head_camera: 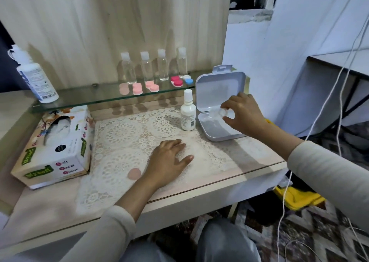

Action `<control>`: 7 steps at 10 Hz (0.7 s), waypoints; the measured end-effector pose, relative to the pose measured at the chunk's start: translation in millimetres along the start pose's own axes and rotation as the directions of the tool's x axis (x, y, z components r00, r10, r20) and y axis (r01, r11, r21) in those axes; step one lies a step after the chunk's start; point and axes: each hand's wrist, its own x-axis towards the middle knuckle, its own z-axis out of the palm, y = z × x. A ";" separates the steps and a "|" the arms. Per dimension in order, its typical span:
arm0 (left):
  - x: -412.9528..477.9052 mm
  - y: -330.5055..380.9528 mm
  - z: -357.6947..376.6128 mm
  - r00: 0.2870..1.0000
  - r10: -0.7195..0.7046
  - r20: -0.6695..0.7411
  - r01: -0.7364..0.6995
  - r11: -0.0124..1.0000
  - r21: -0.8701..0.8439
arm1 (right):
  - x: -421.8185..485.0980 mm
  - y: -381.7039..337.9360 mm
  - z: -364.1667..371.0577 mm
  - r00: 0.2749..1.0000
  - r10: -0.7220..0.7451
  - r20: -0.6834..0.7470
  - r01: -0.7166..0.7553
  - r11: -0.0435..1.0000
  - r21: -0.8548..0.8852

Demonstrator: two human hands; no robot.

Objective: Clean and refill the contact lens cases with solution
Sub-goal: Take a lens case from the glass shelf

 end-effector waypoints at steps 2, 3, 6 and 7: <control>-0.8 -2.0 2.6 1.000 0.011 -0.010 -0.011 1.000 -0.010 | -3.1 4.3 9.2 0.983 -0.179 -0.047 0.171 0.976 -0.137; -0.7 -2.8 2.8 1.000 0.011 -0.007 -0.011 1.000 -0.014 | -4.5 5.6 12.5 0.975 -0.213 -0.068 0.201 0.968 -0.152; -1.1 -2.5 3.2 1.000 0.009 -0.005 -0.010 1.000 -0.025 | -6.1 10.8 18.2 0.960 -0.248 -0.127 0.225 0.960 -0.168; -1.3 -2.7 3.3 1.000 0.013 -0.006 -0.013 1.000 -0.024 | -7.2 11.0 19.7 0.959 -0.246 -0.140 0.220 0.959 -0.178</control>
